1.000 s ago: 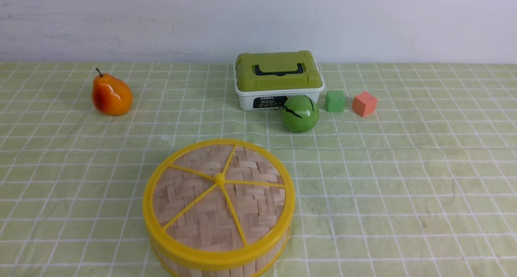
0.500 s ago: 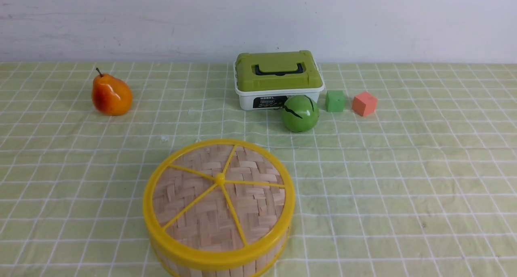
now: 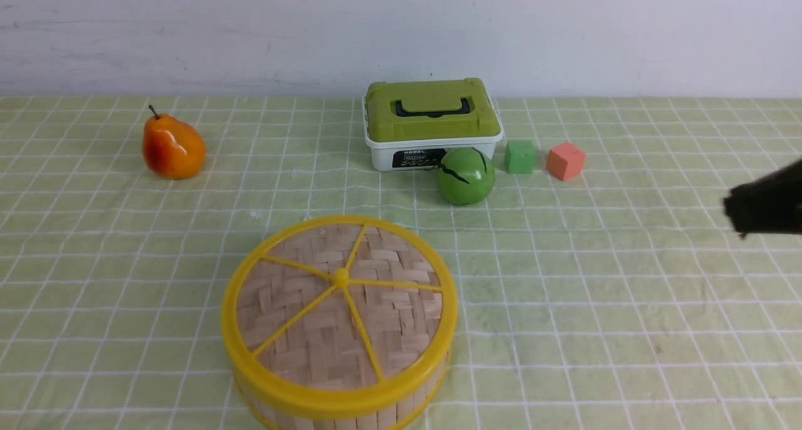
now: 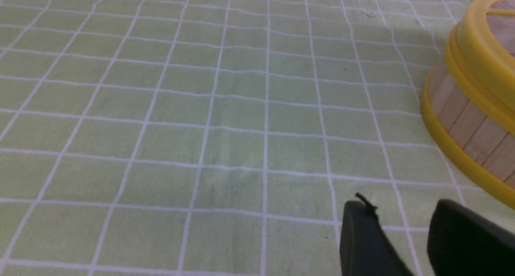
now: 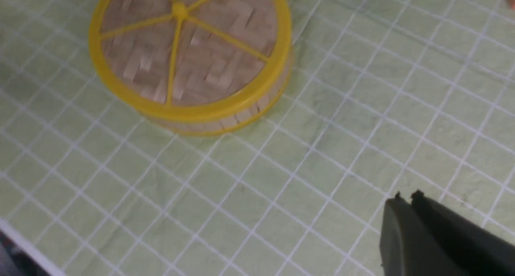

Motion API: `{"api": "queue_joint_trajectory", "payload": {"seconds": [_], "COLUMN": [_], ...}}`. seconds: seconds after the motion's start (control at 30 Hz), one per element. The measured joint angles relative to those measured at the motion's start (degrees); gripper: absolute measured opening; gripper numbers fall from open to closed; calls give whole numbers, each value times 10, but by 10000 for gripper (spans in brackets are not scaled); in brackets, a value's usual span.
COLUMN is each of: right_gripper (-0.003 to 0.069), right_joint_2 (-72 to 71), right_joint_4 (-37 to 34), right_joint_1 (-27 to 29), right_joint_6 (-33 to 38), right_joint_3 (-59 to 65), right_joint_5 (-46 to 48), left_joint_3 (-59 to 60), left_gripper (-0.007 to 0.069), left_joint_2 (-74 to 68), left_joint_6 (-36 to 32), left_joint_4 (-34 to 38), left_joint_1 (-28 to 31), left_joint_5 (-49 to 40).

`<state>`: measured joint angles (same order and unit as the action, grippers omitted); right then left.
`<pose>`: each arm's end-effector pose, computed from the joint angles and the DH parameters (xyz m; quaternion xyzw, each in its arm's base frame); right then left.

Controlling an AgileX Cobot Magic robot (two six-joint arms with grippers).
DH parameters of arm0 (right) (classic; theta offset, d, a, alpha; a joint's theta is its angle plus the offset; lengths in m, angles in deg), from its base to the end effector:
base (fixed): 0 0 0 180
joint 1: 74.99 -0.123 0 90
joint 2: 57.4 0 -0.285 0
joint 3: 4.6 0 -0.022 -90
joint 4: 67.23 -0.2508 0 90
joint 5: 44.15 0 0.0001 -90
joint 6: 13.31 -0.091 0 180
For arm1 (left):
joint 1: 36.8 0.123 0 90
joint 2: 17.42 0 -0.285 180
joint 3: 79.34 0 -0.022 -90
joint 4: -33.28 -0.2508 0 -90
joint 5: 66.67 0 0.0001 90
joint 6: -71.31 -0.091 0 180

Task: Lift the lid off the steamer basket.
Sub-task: Use the right arm to lift the lid of the steamer

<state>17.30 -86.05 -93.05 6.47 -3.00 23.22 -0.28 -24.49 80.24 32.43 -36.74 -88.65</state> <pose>0.1970 0.0927 0.4097 -0.2919 0.8909 0.1584 0.3100 0.0524 0.0006 0.1686 -0.0595 0.8074 -0.0391 0.5857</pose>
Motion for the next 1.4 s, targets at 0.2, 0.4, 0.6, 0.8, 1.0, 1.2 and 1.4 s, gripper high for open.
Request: {"api": "queue_joint_trajectory", "payload": {"seconds": [0.2, 0.4, 0.6, 0.8, 1.0, 1.2, 1.4], "right_gripper": [4, 24, 210, 468, 492, 376, 165], "right_joint_2": [187, 315, 440, 499, 551, 576, 576], "right_joint_4": [175, 195, 162, 103, 103, 131, 141], "right_joint_1": [-172, -238, -270, -270, -270, -270, -270], "right_joint_6": [-73, -88, -88, -88, -89, -129, -146], "right_joint_3": [-160, -255, -372, -406, -406, -407, -411], "right_joint_5": [39, 39, 39, 15, -9, -41, -47], "left_joint_3": [0, 0, 0, 0, 0, 0, 0], "left_gripper": [239, 239, 239, 239, 239, 239, 239], "left_joint_2": [0, 0, 0, 0, 0, 0, 0], "left_joint_6": [0, 0, 0, 0, 0, 0, 0], "left_joint_4": [0, 0, 0, 0, 0, 0, 0], "left_joint_1": [0, 0, 0, 0, 0, 0, 0], "left_joint_5": [0, 0, 0, 0, 0, 0, 0]}}
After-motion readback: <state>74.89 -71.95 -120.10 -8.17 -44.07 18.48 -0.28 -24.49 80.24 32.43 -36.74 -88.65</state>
